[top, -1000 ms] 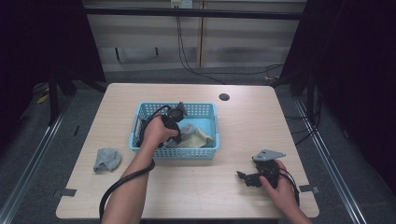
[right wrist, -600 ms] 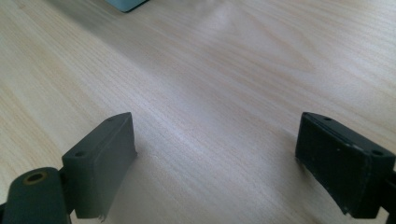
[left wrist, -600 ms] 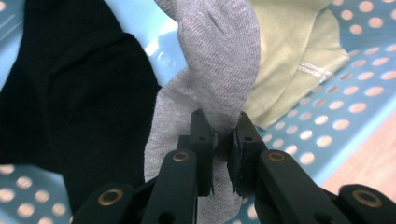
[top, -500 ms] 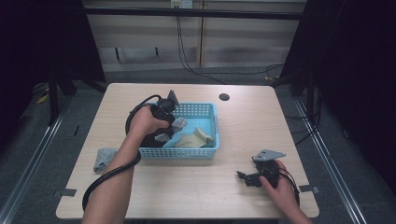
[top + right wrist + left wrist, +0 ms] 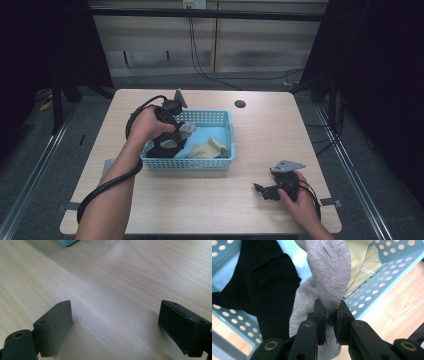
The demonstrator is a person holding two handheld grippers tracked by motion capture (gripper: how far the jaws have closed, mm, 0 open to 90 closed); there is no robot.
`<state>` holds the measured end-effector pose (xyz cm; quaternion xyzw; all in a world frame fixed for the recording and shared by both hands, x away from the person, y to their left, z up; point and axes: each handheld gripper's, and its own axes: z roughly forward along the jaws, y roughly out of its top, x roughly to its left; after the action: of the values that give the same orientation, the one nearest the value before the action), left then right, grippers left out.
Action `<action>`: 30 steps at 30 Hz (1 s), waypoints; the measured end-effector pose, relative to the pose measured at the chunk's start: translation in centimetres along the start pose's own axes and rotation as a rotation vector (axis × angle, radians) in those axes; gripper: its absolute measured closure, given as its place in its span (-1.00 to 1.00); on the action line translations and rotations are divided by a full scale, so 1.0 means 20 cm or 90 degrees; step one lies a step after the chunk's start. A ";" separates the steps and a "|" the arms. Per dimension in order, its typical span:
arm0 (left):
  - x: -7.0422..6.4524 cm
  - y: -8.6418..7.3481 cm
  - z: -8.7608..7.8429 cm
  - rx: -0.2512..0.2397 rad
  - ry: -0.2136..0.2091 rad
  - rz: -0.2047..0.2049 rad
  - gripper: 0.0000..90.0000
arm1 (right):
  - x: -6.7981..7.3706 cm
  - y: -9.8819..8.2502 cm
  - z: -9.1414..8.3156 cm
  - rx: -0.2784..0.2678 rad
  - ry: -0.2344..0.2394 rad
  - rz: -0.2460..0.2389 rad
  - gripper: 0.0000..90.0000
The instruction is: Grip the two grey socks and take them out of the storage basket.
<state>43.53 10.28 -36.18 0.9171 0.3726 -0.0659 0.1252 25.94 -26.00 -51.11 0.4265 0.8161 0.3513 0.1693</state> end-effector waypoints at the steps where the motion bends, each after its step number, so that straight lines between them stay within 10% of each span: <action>1: 0.00 -0.01 -0.02 0.001 -0.003 -0.002 0.81 | 0.00 0.00 0.00 0.000 0.000 0.000 -0.74; 30: 0.14 -0.21 -0.21 -0.007 0.014 -0.040 0.81 | 0.00 0.00 0.00 0.001 -0.001 0.000 -0.74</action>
<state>42.66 16.12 -33.51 0.9051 0.4025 -0.0580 0.1239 25.94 -25.99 -51.11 0.4269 0.8162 0.3505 0.1696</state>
